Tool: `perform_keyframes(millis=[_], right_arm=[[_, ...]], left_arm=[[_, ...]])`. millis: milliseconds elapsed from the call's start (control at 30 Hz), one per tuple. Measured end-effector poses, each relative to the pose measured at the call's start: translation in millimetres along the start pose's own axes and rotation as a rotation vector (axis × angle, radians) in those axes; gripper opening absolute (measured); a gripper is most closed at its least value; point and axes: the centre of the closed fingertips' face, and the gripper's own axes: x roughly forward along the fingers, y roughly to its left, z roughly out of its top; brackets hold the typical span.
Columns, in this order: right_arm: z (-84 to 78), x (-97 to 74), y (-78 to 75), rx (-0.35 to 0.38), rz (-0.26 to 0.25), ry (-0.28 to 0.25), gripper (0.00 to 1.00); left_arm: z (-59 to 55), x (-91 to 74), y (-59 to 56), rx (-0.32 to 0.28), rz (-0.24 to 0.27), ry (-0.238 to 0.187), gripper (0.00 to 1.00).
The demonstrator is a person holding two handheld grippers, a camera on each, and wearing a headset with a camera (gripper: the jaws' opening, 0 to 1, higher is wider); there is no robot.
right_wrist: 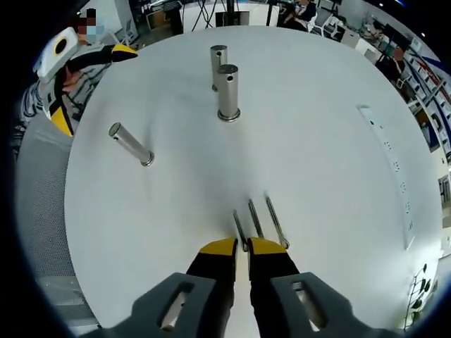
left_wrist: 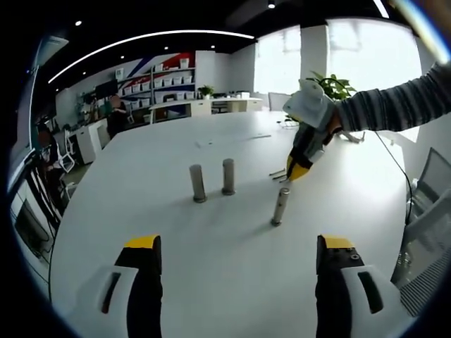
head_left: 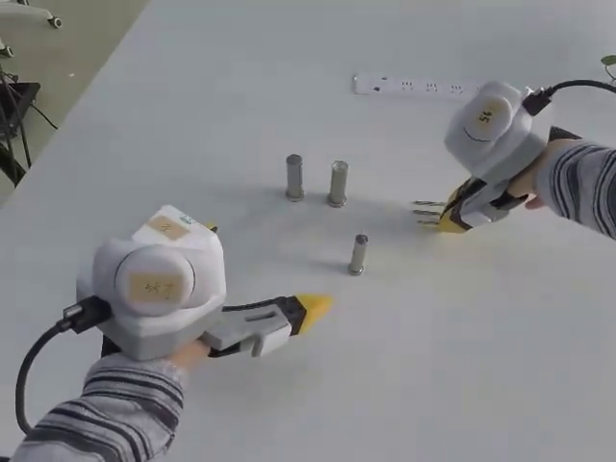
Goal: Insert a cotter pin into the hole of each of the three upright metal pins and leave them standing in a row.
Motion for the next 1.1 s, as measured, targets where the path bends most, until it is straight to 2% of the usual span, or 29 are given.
perform_keyframes(millis=[100,233,300,400,500,567,633,700,867,1000,1100], right_arm=[[-0.2,0.3,0.4,-0.014,-0.013,0.006,0.0],[0.3,-0.5,2.6,-0.036,-0.025,0.021,0.0],[-0.5,1.7,-2.2,-0.052,-0.029,0.026,0.0],[-0.3,0.2,-2.8,-0.067,-0.045,0.016,0.0],[2.0,-3.7,-1.7,-0.074,-0.062,-0.015,0.0],[9.5,-9.4,0.3,-0.059,-0.071,-0.073,0.0],[10.5,-15.5,3.5,-0.049,-0.069,-0.082,0.0],[8.4,-17.2,3.1,-0.057,-0.074,-0.103,0.0],[17.8,-32.6,19.7,-0.058,-0.066,-0.152,0.0],[30.5,-41.7,33.2,-0.079,-0.077,-0.235,0.0],[36.4,-48.7,44.0,-0.08,-0.091,-0.271,0.0]], left_arm=[[4.6,0.2,-1.1,-0.019,-0.003,-0.022,0.85],[6.9,1.4,-4.9,-0.019,-0.014,-0.02,0.83],[7.4,2.1,-7.3,-0.018,-0.024,-0.019,0.82],[10.0,1.8,-12.1,0.003,-0.037,-0.021,0.8],[11.3,1.2,-15.8,0.019,-0.048,-0.018,0.79],[11.5,0.2,-18.3,0.056,-0.052,-0.01,0.77],[10.3,0.2,-21.6,0.081,-0.064,0.003,0.76],[9.6,0.1,-24.9,0.077,-0.087,0.015,0.74],[19.6,-0.4,-28.8,0.081,-0.112,0.004,0.63],[28.2,4.1,-33.9,0.067,-0.141,-0.002,0.55],[34.2,7.6,-39.5,0.05,-0.169,-0.004,0.52]])
